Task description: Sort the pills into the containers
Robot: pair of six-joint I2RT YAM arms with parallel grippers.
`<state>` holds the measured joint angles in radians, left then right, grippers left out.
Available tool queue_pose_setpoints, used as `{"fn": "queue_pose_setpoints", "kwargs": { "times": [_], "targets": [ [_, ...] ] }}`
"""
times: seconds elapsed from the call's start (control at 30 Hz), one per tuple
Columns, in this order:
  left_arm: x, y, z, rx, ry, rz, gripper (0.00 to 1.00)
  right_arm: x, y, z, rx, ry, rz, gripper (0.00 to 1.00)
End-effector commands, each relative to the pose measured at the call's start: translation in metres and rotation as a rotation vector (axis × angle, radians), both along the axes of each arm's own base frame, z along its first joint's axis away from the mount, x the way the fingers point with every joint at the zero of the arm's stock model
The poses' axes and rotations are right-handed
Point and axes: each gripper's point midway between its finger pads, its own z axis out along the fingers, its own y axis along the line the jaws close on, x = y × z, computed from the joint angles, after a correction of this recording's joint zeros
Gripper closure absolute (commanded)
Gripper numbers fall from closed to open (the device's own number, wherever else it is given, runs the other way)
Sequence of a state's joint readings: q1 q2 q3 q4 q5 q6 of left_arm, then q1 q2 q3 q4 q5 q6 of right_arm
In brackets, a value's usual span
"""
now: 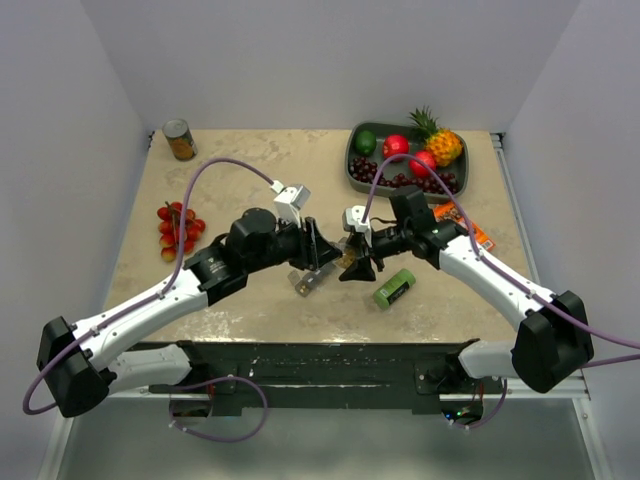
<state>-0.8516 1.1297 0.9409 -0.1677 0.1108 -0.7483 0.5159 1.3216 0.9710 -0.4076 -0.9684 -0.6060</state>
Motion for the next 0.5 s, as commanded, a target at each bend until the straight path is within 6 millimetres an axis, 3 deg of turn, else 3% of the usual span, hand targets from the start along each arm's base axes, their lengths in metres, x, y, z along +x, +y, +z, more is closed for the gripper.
{"fn": "queue_pose_setpoints", "kwargs": {
  "times": [0.0, 0.1, 0.17, 0.2, 0.23, 0.3, 0.33, 0.37, 0.47],
  "targets": [
    [-0.028, -0.008, 0.014, 0.003, -0.360, -0.330, 0.96, 0.001, 0.004, 0.023, 0.055, -0.062, 0.034, 0.98],
    [-0.060, -0.015, 0.011, -0.024, -0.538, -0.602, 0.93, -0.003, 0.004, 0.024, 0.061, -0.058, 0.052, 0.98],
    [-0.061, -0.014, 0.009, 0.009, -0.645, -0.658, 0.81, -0.005, 0.004, 0.024, 0.066, -0.057, 0.060, 0.98],
    [-0.053, -0.011, 0.010, 0.050, -0.700, -0.625, 0.72, -0.004, 0.004, 0.025, 0.066, -0.059, 0.059, 0.98],
    [-0.046, -0.009, 0.010, 0.076, -0.735, -0.594, 0.51, -0.004, 0.004, 0.025, 0.066, -0.059, 0.060, 0.98],
    [-0.031, -0.002, 0.030, 0.067, -0.806, -0.470, 0.29, -0.004, 0.004, 0.025, 0.065, -0.061, 0.060, 0.98],
    [-0.031, 0.001, 0.033, 0.047, -0.796, -0.435, 0.24, -0.005, 0.003, 0.026, 0.065, -0.063, 0.060, 0.98],
    [-0.029, 0.006, 0.054, 0.000, -0.841, -0.376, 0.19, -0.005, 0.004, 0.026, 0.065, -0.063, 0.063, 0.98],
    [-0.031, 0.017, 0.073, -0.065, -0.835, -0.295, 0.10, -0.004, 0.004, 0.025, 0.064, -0.065, 0.060, 0.98]
  ]
}}
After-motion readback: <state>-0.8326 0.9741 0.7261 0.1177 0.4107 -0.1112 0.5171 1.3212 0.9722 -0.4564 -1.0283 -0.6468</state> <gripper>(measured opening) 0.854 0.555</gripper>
